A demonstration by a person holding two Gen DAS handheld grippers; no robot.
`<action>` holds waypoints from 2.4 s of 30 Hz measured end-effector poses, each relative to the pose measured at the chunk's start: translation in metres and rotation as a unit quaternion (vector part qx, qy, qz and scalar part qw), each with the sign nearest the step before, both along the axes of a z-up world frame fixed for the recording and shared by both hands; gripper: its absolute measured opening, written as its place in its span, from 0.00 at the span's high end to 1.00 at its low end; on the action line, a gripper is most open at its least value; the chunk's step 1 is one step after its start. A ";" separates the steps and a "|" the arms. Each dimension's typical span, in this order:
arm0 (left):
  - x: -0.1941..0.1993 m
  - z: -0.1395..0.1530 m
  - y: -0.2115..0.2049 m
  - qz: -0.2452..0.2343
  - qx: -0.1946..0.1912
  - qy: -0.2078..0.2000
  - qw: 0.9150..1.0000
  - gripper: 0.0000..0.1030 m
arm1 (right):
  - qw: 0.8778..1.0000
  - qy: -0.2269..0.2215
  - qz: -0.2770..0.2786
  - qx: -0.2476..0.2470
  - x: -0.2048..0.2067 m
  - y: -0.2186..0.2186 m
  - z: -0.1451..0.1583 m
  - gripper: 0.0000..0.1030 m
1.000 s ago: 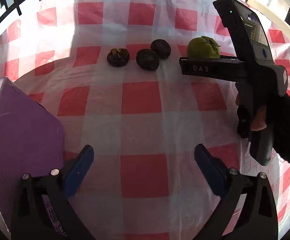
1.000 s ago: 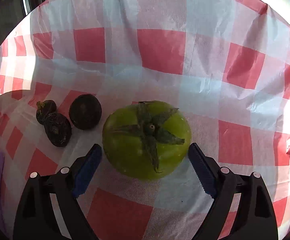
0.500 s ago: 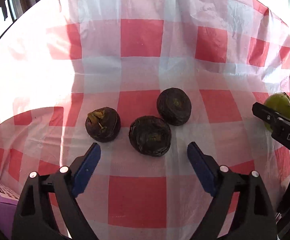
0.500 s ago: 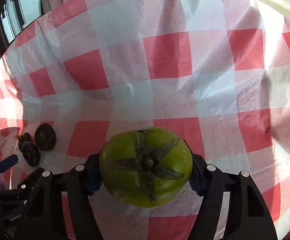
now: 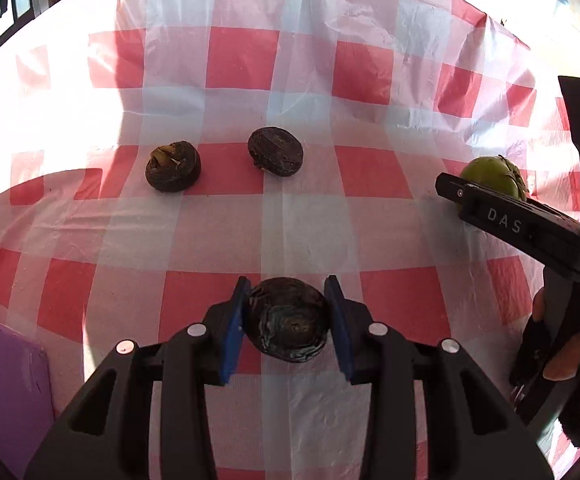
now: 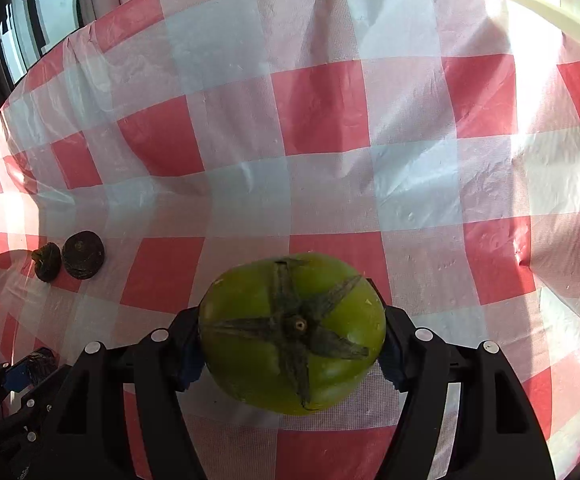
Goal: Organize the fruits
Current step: 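Carry the green apple and dark fruit over the white box with both tools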
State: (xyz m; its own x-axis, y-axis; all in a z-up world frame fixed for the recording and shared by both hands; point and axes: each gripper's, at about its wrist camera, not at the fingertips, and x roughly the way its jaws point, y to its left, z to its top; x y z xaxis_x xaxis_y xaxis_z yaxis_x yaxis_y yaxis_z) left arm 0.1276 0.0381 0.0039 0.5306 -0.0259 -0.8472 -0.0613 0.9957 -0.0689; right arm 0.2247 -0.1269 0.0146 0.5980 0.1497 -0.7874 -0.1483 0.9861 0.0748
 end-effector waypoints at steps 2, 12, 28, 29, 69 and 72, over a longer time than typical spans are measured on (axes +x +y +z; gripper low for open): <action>-0.016 0.002 -0.008 -0.021 -0.009 0.010 1.000 0.63 | 1.000 0.000 0.001 0.000 -0.001 0.001 -0.001 0.35; -0.076 0.082 -0.006 -0.088 -0.068 -0.047 0.993 0.63 | 0.997 0.030 -0.073 0.014 -0.096 -0.020 0.033 0.35; -0.121 0.156 0.044 -0.169 -0.079 -0.083 0.979 0.63 | 0.991 0.076 -0.107 -0.002 -0.235 0.054 0.074 0.35; -0.118 0.154 0.043 -0.172 -0.074 -0.080 0.979 0.63 | 0.992 0.082 -0.101 -0.008 -0.233 0.060 0.075 0.36; -0.136 0.114 0.257 -0.085 -0.006 -0.050 0.995 0.63 | 0.946 0.059 0.307 -0.082 -0.323 0.340 0.122 0.35; -0.131 0.095 0.275 -0.082 0.007 -0.023 0.996 0.63 | 0.930 0.078 0.345 -0.100 -0.326 0.363 0.105 0.35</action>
State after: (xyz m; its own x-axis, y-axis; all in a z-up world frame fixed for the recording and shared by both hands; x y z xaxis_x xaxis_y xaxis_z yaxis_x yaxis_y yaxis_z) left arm -0.0033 0.3129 0.0990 0.5579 -0.1038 -0.8234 0.1051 0.9930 -0.0539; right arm -0.1015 0.2357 0.1196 0.2893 0.2964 -0.9102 -0.7540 0.6564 -0.0259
